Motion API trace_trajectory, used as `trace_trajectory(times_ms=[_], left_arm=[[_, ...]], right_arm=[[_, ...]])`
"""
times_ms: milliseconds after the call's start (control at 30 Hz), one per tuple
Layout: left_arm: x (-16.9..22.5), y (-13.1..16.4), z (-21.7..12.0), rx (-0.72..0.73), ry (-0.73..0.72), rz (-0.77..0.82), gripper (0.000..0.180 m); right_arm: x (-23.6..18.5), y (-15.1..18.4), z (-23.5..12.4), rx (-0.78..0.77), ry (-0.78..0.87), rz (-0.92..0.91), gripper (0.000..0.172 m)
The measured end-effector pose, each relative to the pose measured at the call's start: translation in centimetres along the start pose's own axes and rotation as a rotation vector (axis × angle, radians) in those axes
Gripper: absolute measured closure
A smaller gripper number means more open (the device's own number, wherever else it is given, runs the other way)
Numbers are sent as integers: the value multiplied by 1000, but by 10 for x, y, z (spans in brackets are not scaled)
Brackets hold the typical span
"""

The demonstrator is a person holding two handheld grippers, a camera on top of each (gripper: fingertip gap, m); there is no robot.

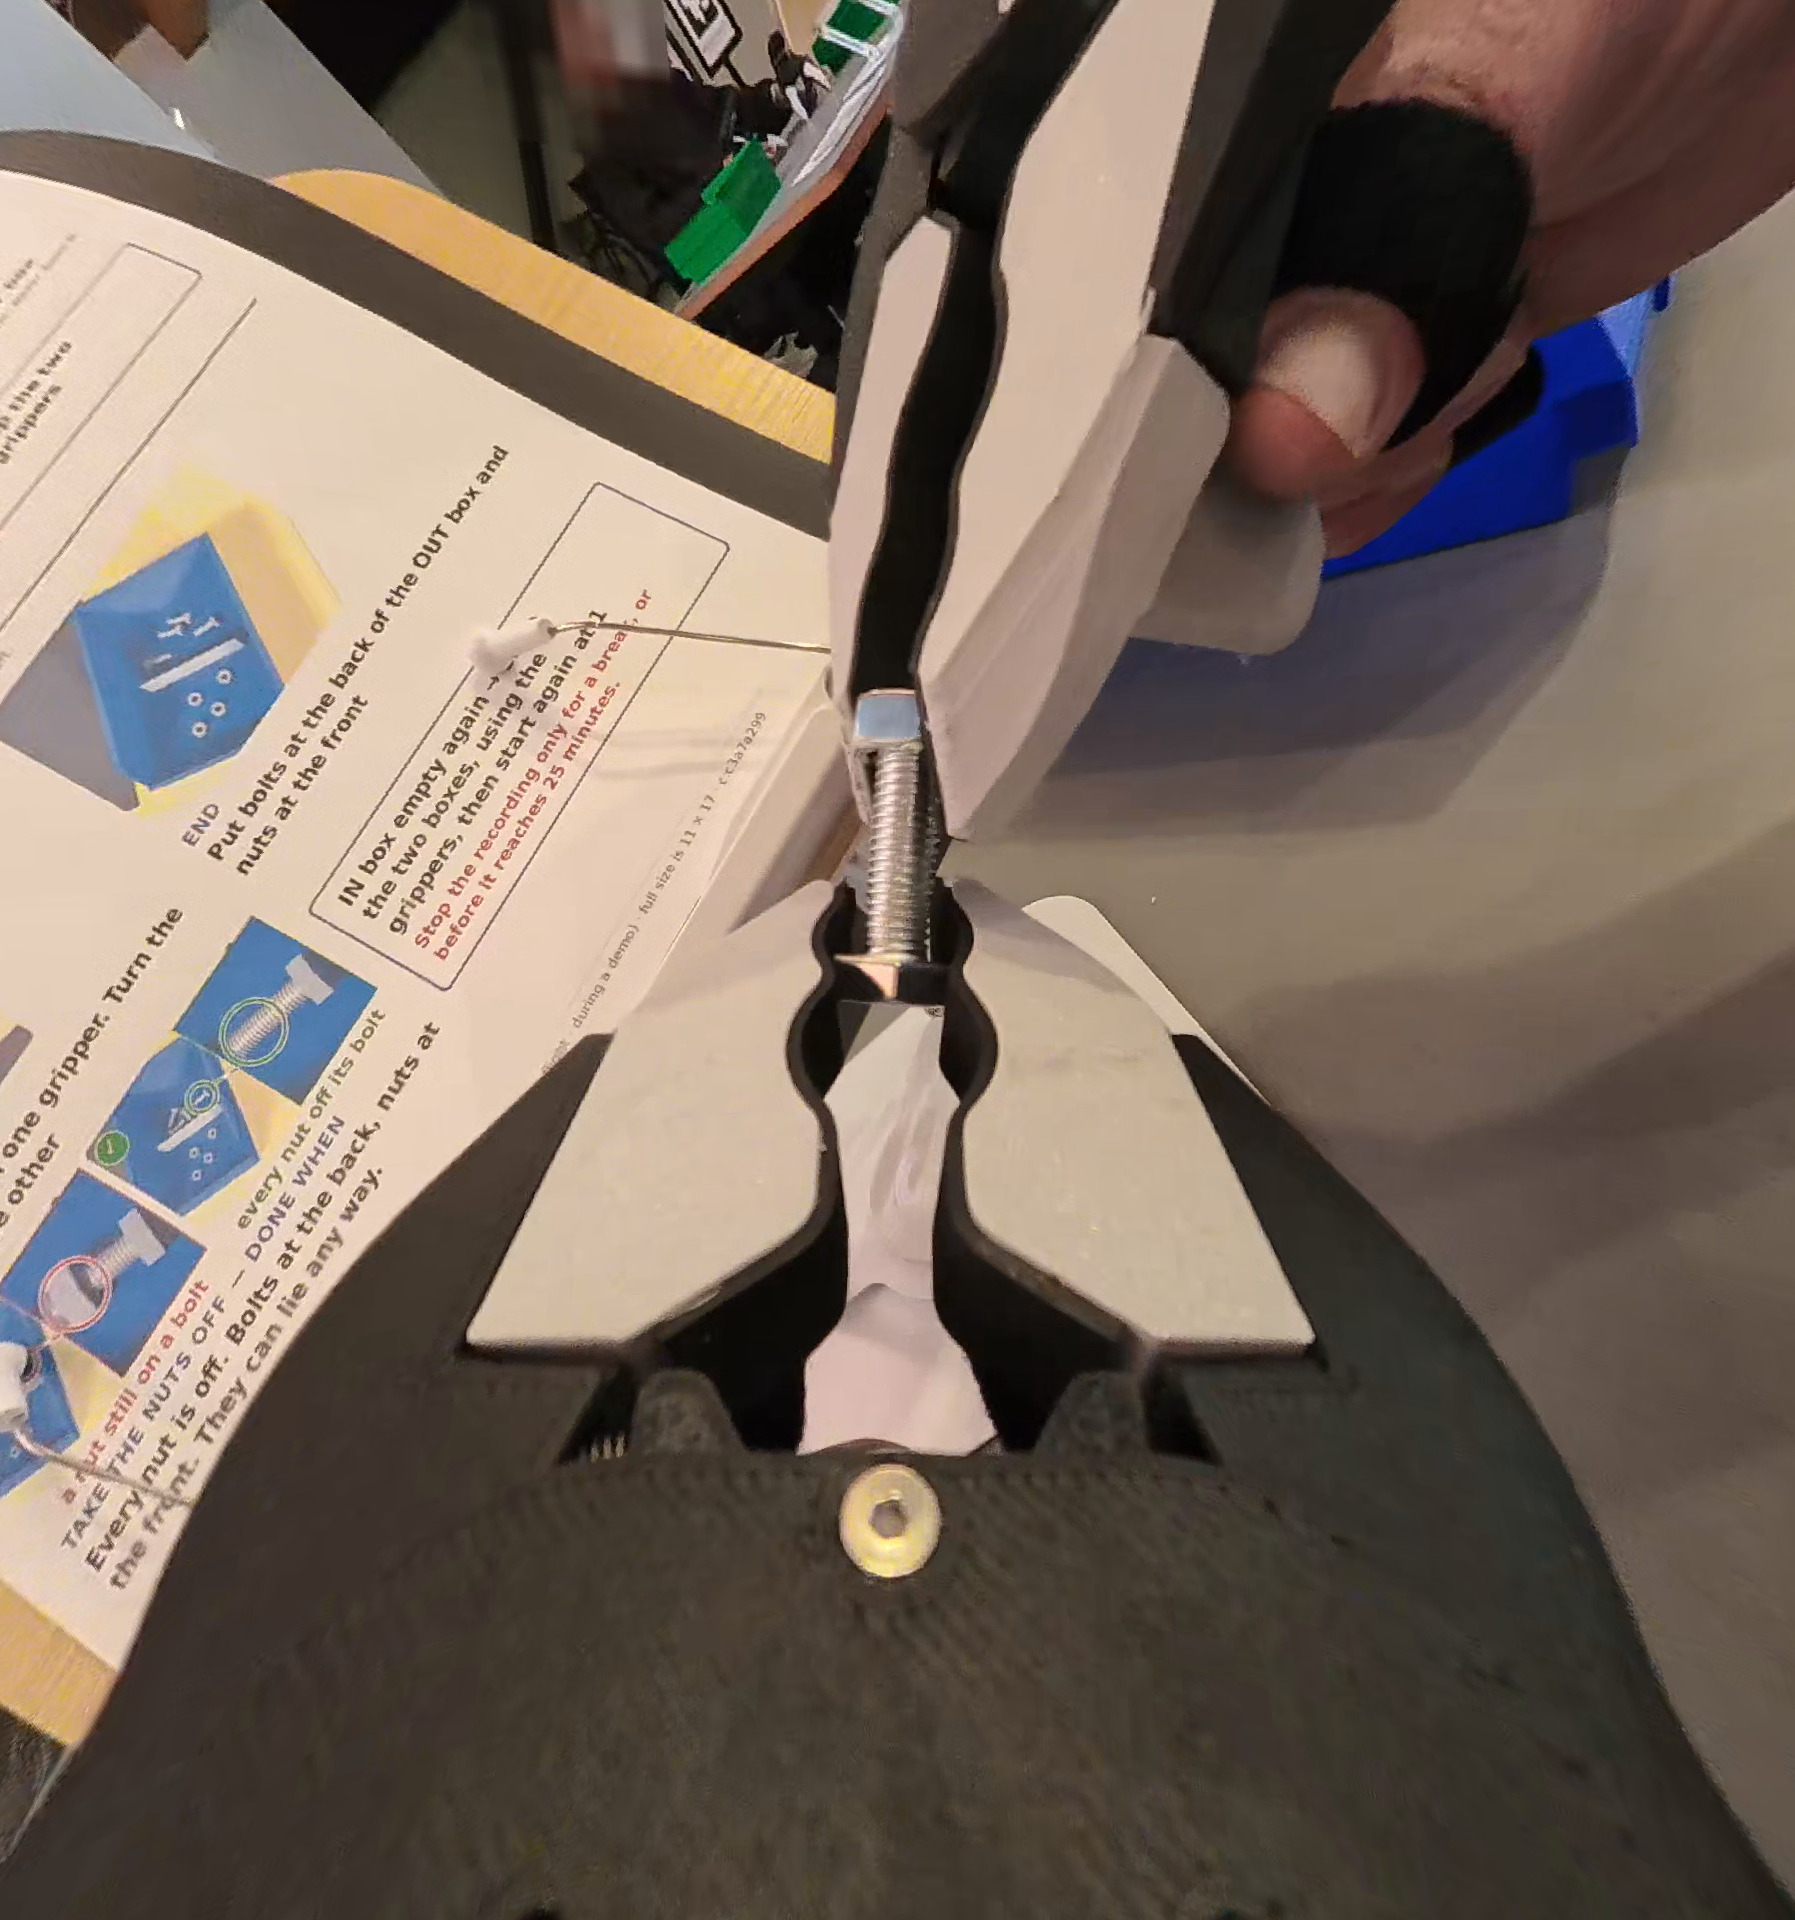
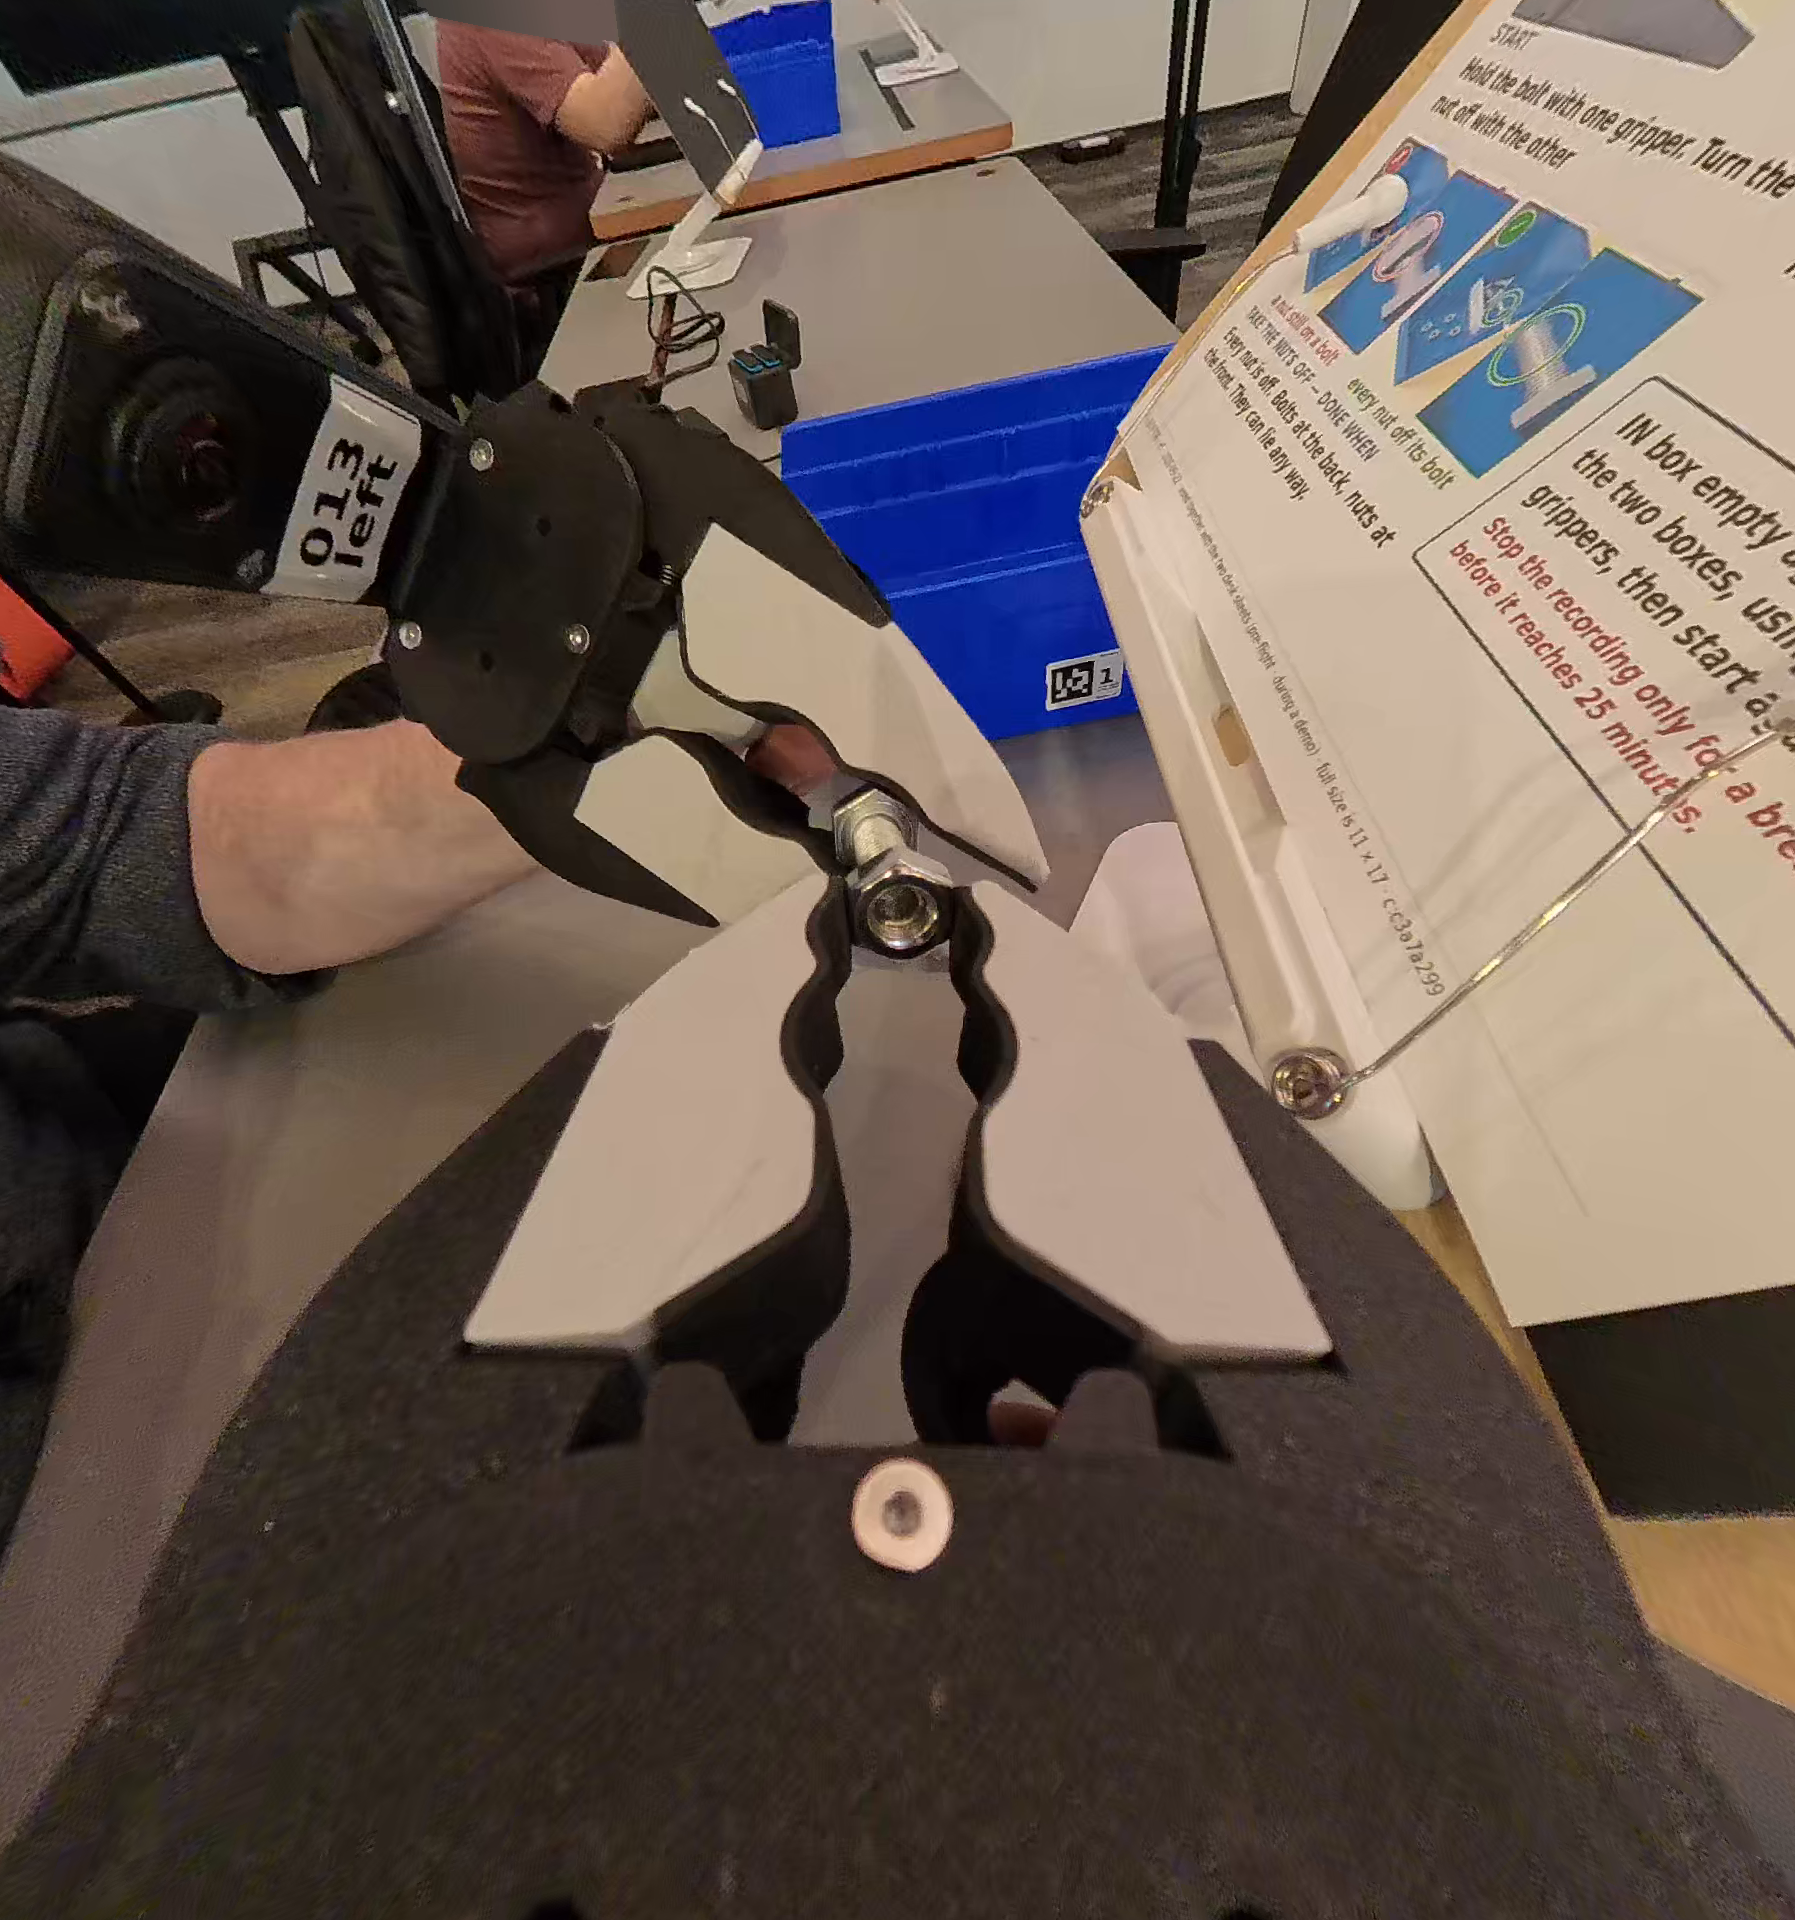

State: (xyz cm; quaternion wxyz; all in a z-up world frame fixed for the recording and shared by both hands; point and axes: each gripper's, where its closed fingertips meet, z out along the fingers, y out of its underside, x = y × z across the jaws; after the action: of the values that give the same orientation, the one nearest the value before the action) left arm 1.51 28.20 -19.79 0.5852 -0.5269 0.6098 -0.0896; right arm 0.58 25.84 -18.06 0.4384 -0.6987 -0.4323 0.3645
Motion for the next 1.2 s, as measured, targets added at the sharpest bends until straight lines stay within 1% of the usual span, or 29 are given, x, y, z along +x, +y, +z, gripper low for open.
trace_trajectory(times_ms=[100, 133, 200, 300, 367, 400, 433, 500, 567, 667, 767, 833, 933, 1000, 1067, 1133, 1167, 1200], left_arm=[[6, 2, 0, -4, 74, -55, 166], [12, 3, -1, -4, 136, -91, 167], [26, -2, -7, 33, 321, -224, 166], [54, -11, -23, 116, 656, -406, 166], [70, -21, -37, 236, 890, -538, 166], [79, -23, -45, 273, 1016, -592, 166], [84, -23, -48, 301, 1080, -613, 167], [90, -21, -55, 335, 1198, -668, 166], [86, -21, -53, 365, 1177, -686, 166], [75, -28, -59, 437, 1152, -682, 167], [63, -25, -60, 452, 1080, -669, 167], [57, -23, -62, 454, 1035, -645, 167], [46, -31, -70, 513, 976, -613, 166], [43, -29, -67, 481, 921, -587, 166], [39, -30, -63, 475, 867, -568, 167], [41, -30, -59, 454, 854, -557, 167], [42, -28, -54, 431, 823, -545, 167], [43, -27, -50, 418, 803, -541, 167]], right_arm=[[-1, 2, 1, -22, 15, -82, 154], [-3, 4, 1, -43, 20, -133, 154], [-9, 7, -1, -86, 38, -305, 154], [-24, 15, -3, -198, 73, -613, 154], [-37, 16, -5, -228, 86, -812, 154], [-43, 18, -4, -260, 89, -892, 154], [-46, 21, -4, -297, 100, -949, 154], [-49, 21, -6, -330, 115, -1002, 154], [-51, 20, -9, -332, 110, -1000, 154], [-49, 15, -11, -294, 115, -975, 154], [-39, 0, -21, -224, 161, -861, 154], [-27, -10, -42, -203, 211, -762, 154], [17, -13, -100, -281, 429, -598, 154], [54, 4, -149, -378, 605, -458, 154], [82, 43, -190, -505, 685, -283, 154], [101, 89, -219, -620, 698, -109, 154], [112, 107, -230, -649, 721, -49, 154], [117, 124, -235, -662, 710, 15, 154]])
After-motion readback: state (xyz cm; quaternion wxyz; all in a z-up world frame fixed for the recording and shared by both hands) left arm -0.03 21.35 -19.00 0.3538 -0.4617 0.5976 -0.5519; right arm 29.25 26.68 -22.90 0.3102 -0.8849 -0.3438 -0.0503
